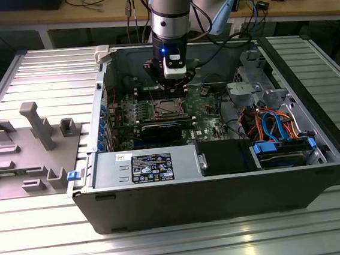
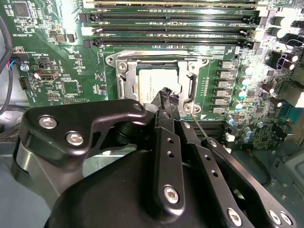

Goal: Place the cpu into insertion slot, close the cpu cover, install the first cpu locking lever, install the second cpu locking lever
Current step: 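Install the first cpu locking lever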

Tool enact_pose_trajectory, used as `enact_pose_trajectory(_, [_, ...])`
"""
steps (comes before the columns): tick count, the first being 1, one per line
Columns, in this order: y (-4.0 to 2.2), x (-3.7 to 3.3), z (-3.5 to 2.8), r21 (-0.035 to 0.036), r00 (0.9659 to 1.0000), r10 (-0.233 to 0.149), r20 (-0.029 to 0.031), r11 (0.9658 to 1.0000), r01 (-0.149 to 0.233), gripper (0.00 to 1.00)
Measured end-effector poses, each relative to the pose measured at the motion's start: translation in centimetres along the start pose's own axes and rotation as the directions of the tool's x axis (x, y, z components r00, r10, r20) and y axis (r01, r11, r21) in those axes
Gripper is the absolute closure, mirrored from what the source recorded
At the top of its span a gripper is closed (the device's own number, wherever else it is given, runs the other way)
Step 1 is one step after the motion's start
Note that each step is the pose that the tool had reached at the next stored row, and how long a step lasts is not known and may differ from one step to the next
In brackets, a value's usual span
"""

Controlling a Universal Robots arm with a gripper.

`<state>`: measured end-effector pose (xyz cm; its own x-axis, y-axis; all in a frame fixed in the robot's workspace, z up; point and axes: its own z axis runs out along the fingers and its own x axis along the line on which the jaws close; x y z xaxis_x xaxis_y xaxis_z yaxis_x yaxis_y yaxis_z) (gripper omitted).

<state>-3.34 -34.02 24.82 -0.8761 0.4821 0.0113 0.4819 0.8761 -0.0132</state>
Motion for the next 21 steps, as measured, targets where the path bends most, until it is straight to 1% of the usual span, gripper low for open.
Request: enact_pose_trajectory(21, [0.00, 0.00, 0.00, 0.0002, 0.9998, -0.020, 0.0003, 0.9998, 0.020, 0.89])
